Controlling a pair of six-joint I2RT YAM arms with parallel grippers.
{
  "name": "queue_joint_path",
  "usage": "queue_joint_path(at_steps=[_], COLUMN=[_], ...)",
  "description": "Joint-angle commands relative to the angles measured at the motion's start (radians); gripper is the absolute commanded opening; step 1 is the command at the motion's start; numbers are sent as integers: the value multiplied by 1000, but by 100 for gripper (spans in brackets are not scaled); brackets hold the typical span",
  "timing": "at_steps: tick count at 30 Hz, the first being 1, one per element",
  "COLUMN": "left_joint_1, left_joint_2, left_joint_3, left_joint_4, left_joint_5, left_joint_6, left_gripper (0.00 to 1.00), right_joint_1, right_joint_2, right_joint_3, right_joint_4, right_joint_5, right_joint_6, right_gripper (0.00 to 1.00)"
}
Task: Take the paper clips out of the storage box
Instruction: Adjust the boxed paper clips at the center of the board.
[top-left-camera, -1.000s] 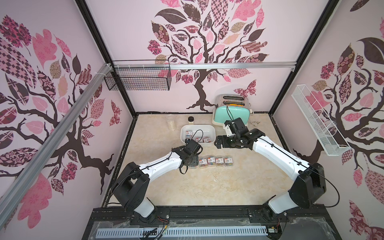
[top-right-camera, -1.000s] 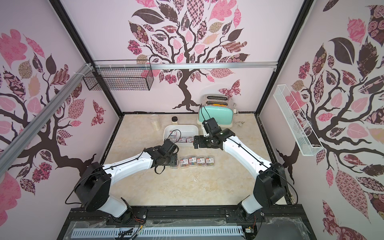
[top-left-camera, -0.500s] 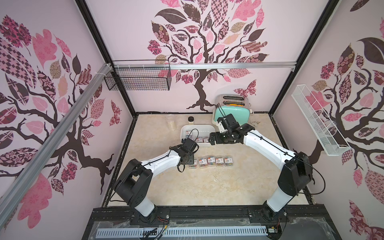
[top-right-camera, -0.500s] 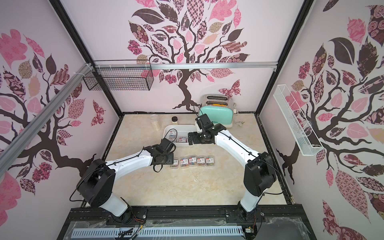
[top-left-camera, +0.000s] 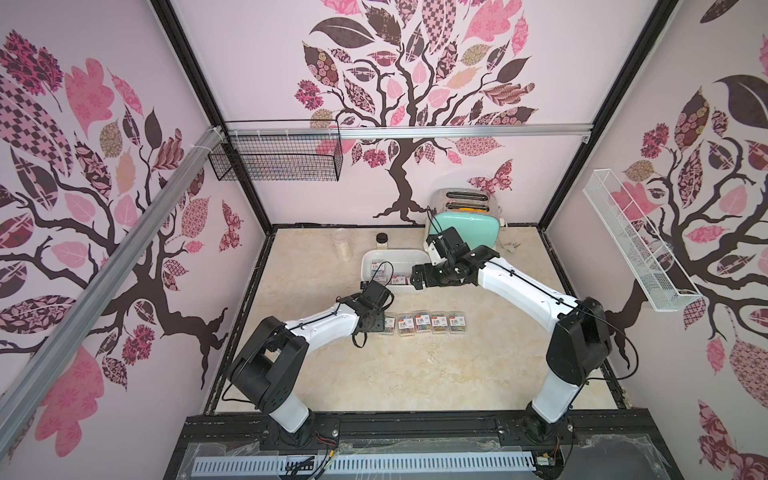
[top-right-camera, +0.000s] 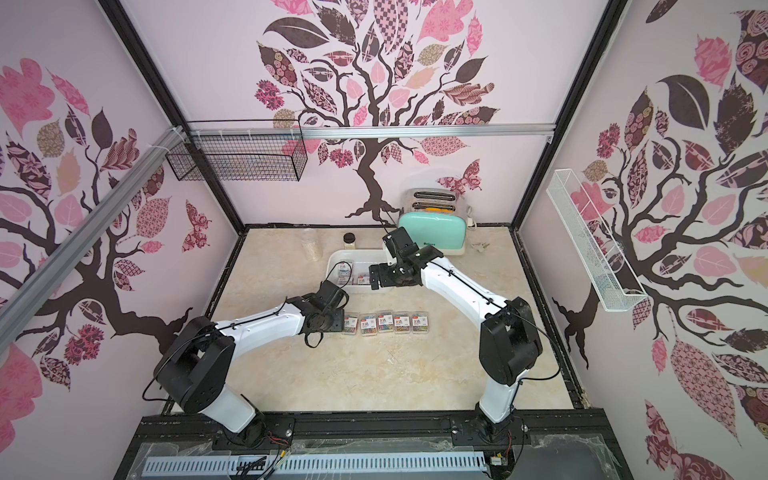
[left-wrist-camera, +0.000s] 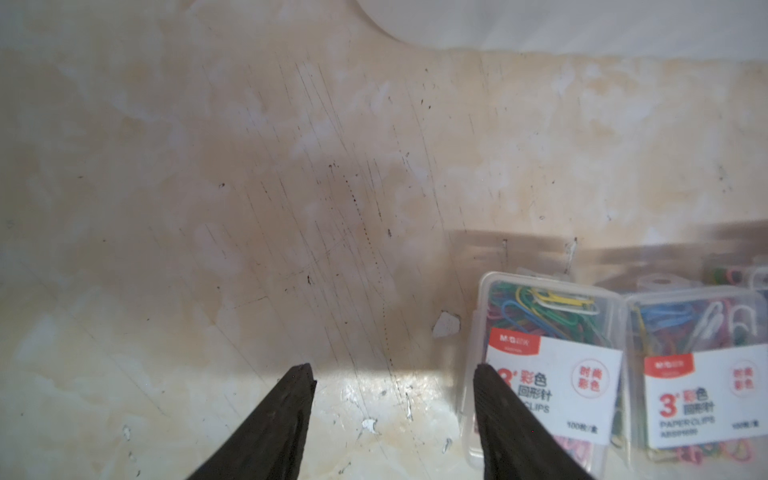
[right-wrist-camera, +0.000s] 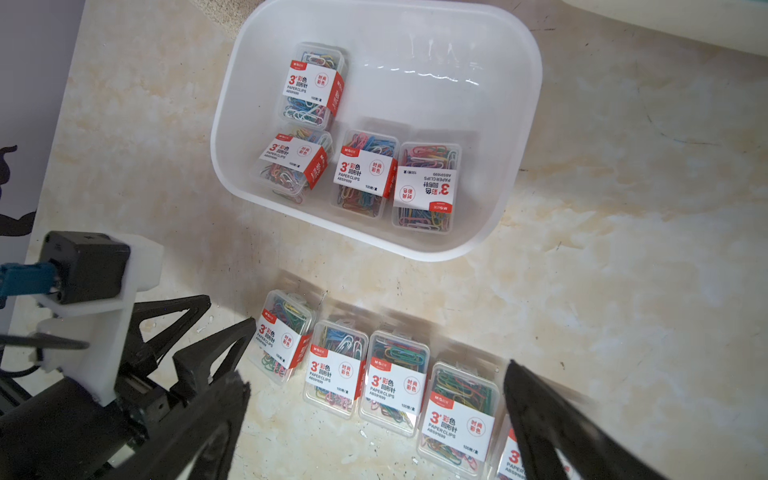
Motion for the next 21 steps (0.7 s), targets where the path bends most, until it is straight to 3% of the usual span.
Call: queue_joint_path(at_steps=[1, 11, 21], left_joint_1=[5, 5, 37], left_joint_2=[21, -93, 38], left_joint_3=[2, -47, 7], left_joint_4=[-21, -31, 32], left_joint_5=[-2, -11, -9], left_joint_6=[25, 10, 58], left_gripper=[66, 67, 69], right_joint_1=[10, 16, 23], right_joint_2=[26, 34, 38], right_joint_3=[31, 30, 40], right_joint_4=[4, 15, 8], right_joint_5=[13, 13, 18], right_joint_6=[-2, 9, 5], right_gripper=[99, 99, 99])
